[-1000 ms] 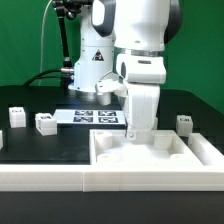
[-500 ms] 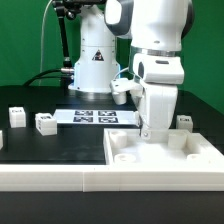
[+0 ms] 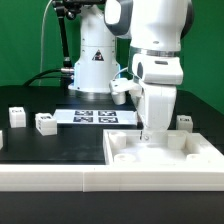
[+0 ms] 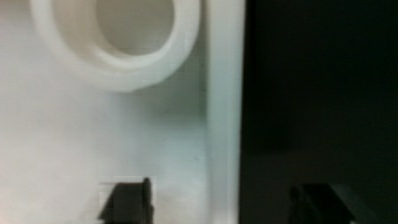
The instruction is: Assemble one leg
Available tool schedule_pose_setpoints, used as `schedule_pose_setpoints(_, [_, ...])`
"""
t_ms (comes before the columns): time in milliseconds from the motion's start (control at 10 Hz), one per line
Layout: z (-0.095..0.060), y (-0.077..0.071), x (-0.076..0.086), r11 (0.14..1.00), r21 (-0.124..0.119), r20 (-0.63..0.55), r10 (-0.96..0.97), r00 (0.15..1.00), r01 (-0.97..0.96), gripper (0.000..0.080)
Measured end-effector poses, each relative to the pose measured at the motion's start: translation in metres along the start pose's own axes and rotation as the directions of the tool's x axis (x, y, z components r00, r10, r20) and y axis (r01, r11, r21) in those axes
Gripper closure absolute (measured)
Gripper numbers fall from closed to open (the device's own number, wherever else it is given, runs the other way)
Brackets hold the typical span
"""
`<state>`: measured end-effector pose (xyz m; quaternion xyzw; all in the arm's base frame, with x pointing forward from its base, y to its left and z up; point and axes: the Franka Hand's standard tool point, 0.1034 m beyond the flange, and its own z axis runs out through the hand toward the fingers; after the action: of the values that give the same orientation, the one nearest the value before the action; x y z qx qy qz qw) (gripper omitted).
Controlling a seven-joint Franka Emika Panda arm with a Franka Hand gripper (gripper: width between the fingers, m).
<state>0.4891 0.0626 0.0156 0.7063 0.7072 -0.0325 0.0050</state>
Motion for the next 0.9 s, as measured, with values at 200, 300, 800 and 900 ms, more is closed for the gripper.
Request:
schedule_pose_setpoints(200, [0.0,0.0,0.0,1.0,0.0,0.0,0.0,1.0,0.0,0.0191])
schedule_pose_setpoints(300, [0.0,0.0,0.0,1.0,0.0,0.0,0.0,1.0,0.0,0.0163])
schedule_pose_setpoints(800, [-0.038,-0.008,0.011,0.994,-0.027,0.015,0.104,0.994,-0.104,0.0151])
schedule_pose_setpoints(900, [-0.049,-0.011,0.016,0.986,-0.035,0.019,0.161,0.987,-0.161,0.0151])
